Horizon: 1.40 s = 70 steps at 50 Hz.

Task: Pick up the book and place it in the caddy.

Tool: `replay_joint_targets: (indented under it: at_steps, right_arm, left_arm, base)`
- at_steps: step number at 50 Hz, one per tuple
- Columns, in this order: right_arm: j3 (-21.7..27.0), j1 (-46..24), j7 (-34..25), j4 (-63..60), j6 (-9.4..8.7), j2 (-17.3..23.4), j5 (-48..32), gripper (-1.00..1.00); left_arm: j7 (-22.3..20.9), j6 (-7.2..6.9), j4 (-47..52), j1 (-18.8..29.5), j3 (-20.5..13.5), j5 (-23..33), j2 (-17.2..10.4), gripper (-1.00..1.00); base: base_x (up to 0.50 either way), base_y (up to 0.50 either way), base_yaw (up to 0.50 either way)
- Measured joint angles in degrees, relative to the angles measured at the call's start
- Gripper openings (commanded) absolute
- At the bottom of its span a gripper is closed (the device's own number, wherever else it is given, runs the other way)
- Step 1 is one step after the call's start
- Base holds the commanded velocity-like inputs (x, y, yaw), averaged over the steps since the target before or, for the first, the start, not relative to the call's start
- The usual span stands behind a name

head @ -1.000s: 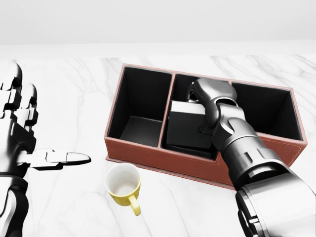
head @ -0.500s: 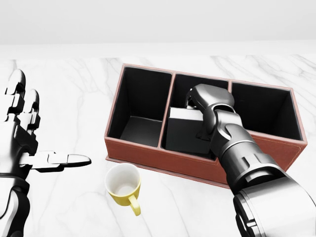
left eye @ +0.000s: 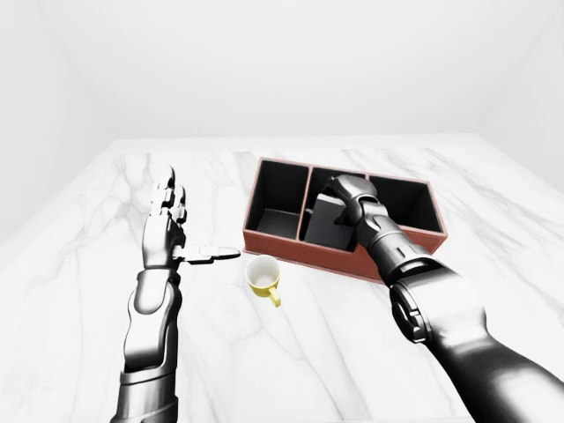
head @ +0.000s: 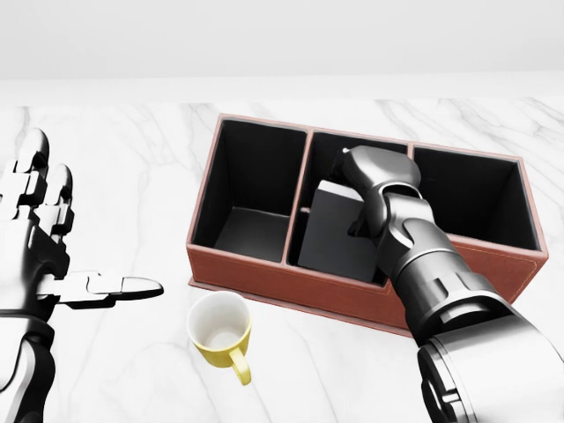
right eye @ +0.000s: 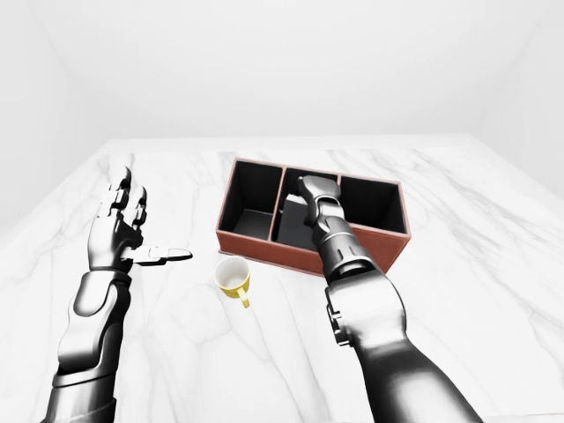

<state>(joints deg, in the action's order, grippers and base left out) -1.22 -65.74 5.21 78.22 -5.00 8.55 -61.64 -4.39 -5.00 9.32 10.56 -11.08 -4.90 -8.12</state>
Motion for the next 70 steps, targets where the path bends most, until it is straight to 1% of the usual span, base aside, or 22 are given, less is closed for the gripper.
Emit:
replay_joint_targets:
  at_steps: [2, 3, 7, 23, 29, 32, 36, 38, 40, 42, 44, 45, 46, 48, 49, 50, 51, 53, 58, 65, 68, 70]
  right_arm:
    - [0.0, 0.0, 0.1, 0.0, 0.00, 0.0, 0.0, 0.41]
    - [0.0, 0.0, 0.2, 0.0, 0.00, 0.0, 0.0, 0.61]
    - [-0.1, -0.1, 0.3, 0.0, 0.00, -0.1, -0.1, 0.72]
    - [-0.1, -0.7, 0.4, -0.2, 0.00, -0.2, 0.0, 0.73]
    - [0.5, -1.2, 0.5, -0.7, 0.00, 0.0, 1.9, 0.73]
    - [1.0, -1.2, 0.2, -1.6, 0.66, 0.2, 4.0, 0.73]
    - [1.3, -0.5, -0.8, -4.4, 2.22, 0.7, 7.4, 0.80]
    - [1.3, 0.5, -1.8, -7.4, 2.64, 1.1, 9.1, 0.81]
    - [1.4, 2.4, -3.4, -12.2, 2.36, 1.3, 10.8, 0.82]
    - [1.6, 4.9, -5.6, -18.2, 1.44, 1.4, 12.5, 0.79]
    - [1.9, 7.9, -7.9, -24.9, 0.00, 1.3, 14.3, 0.83]
    - [2.2, 9.5, -9.1, -28.3, 0.00, 1.2, 15.4, 0.88]
    - [2.4, 11.1, -10.2, -31.7, 0.00, 1.0, 16.5, 1.00]
    - [2.8, 14.2, -12.2, -38.6, 0.00, 0.7, 19.1, 1.00]
    - [3.0, 15.8, -13.1, -42.0, 0.00, 0.5, 20.3, 0.95]
    - [3.1, 17.3, -13.8, -45.5, 0.00, 0.3, 21.5, 0.95]
    - [3.3, 18.9, -14.5, -48.9, 0.00, 0.1, 22.8, 1.00]
    - [3.4, 21.6, -15.3, -55.3, 0.00, -0.5, 25.5, 1.00]
    - [3.5, 26.1, -14.9, -67.1, 0.00, -2.2, 32.7, 1.00]
    - [3.1, 30.5, -11.3, -75.5, 0.08, -4.4, 42.7, 1.00]
    - [2.9, 32.8, -9.8, -77.9, 1.02, -5.2, 46.5, 1.00]
    - [2.7, 34.6, -8.7, -79.3, 2.57, -5.7, 48.7, 1.00]
  left_arm:
    - [0.0, 0.00, -0.1, 0.1, 0.0, 0.0, 0.0, 1.00]
    - [0.0, 0.00, -0.2, 0.1, 0.0, 0.0, 0.0, 1.00]
    - [0.0, 0.00, -0.5, 0.2, 0.0, 0.0, -0.1, 1.00]
    - [0.0, 0.00, -0.8, 1.1, -0.1, -0.2, -0.4, 1.00]
    - [0.1, 0.00, -0.7, 1.3, 0.0, -0.2, -0.5, 1.00]
    - [0.1, 0.00, -0.6, 1.3, 0.0, -0.3, -0.5, 1.00]
    - [0.1, 0.00, -0.3, 1.3, 0.0, -0.3, -0.5, 1.00]
    - [0.1, 0.00, 0.0, 1.3, 0.0, -0.3, -0.5, 1.00]
    - [0.2, 0.00, 0.3, 1.2, 0.0, -0.3, -0.4, 1.00]
    - [0.2, 0.00, 0.7, 1.2, 0.0, -0.3, -0.4, 1.00]
    - [0.2, 0.00, 1.1, 1.1, 0.0, -0.2, -0.4, 1.00]
    - [0.3, 0.00, 1.3, 1.1, 0.0, -0.2, -0.4, 1.00]
    - [0.3, 0.00, 1.6, 1.1, 0.0, -0.2, -0.4, 1.00]
    - [0.3, 0.00, 2.1, 1.0, 0.0, -0.2, -0.3, 1.00]
    - [0.3, 0.00, 2.3, 1.0, 0.0, -0.2, -0.3, 1.00]
    - [0.3, 0.00, 2.6, 1.0, 0.0, -0.2, -0.3, 1.00]
    - [0.3, 0.00, 3.0, 0.9, 0.1, -0.1, -0.3, 1.00]
    - [0.3, 0.00, 3.7, 0.8, 0.1, -0.1, -0.2, 1.00]
    - [0.4, 0.00, 5.5, 0.6, 0.1, 0.0, -0.1, 1.00]
    - [0.4, 0.00, 8.0, 0.4, 0.0, 0.1, 0.0, 1.00]
    - [0.4, 0.00, 9.1, 0.5, -0.1, 0.1, 0.0, 1.00]
    - [0.4, 0.00, 9.7, 0.5, -0.1, 0.1, 0.0, 1.00]
  base:
    - [0.00, 0.00, 0.00]
    - [0.00, 0.00, 0.00]
    - [0.00, 0.00, 0.00]
    - [0.00, 0.00, 0.00]
    - [0.00, 0.00, 0.00]
    - [0.00, 0.00, 0.00]
    - [0.00, 0.00, 0.00]
    - [0.00, 0.00, 0.00]
    - [0.00, 0.00, 0.00]
    - [0.00, 0.00, 0.00]
    - [0.00, 0.00, 0.00]
    - [0.00, 0.00, 0.00]
    - [0.00, 0.00, 0.00]
    - [0.00, 0.00, 0.00]
    - [0.00, 0.00, 0.00]
    - [0.00, 0.00, 0.00]
    - [0.00, 0.00, 0.00]
    - [0.00, 0.00, 0.00]
    - [0.00, 0.00, 0.00]
    - [0.00, 0.00, 0.00]
    - [0.00, 0.00, 0.00]
    - [0.00, 0.00, 0.00]
